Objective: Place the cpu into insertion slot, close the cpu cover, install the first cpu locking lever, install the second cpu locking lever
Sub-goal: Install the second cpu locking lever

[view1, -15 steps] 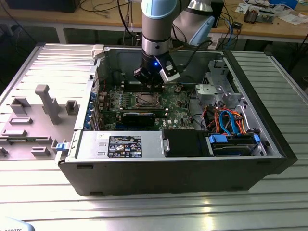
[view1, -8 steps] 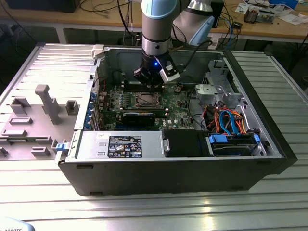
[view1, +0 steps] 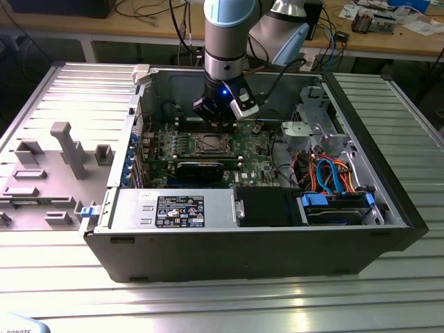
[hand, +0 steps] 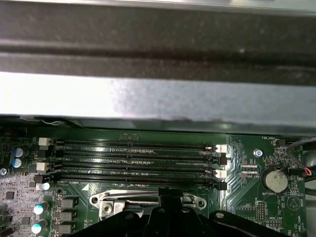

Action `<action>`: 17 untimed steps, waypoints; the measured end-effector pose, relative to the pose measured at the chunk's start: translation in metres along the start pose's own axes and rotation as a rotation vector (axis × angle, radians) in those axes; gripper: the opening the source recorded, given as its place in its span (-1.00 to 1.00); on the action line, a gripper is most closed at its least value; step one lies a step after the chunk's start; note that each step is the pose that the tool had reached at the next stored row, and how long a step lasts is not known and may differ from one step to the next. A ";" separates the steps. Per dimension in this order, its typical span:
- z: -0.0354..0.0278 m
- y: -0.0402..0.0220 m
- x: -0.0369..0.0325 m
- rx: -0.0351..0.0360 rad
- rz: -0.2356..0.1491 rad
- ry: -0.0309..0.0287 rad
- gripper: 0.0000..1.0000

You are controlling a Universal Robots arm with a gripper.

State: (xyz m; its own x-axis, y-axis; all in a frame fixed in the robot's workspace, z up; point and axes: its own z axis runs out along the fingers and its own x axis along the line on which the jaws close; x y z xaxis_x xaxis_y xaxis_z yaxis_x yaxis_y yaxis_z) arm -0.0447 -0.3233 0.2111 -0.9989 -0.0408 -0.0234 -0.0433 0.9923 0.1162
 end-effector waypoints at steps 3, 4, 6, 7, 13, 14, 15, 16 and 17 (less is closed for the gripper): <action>0.0000 0.0000 0.0000 0.0010 0.000 0.0000 -0.79; 0.0000 0.0000 0.0000 0.0013 0.000 0.0001 -0.79; 0.0000 0.0000 0.0000 0.0018 0.000 0.0001 -0.79; 0.0000 0.0000 0.0000 0.0021 0.000 0.0001 -0.79; -0.0014 -0.0012 0.0000 0.0028 0.000 0.0001 -0.79; -0.0028 -0.0011 0.0000 0.0027 0.000 0.0001 -0.79; -0.0048 -0.0008 0.0000 0.0028 0.000 0.0002 -0.79; -0.0068 -0.0006 -0.0001 0.0026 0.000 0.0000 -0.79; -0.0072 -0.0005 -0.0001 0.0024 0.000 -0.0001 -0.79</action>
State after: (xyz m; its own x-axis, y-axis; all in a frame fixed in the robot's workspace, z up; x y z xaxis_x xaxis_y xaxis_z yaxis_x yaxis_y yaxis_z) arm -0.0447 -0.3247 0.2182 -0.9989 -0.0409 -0.0234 -0.0433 0.9926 0.1138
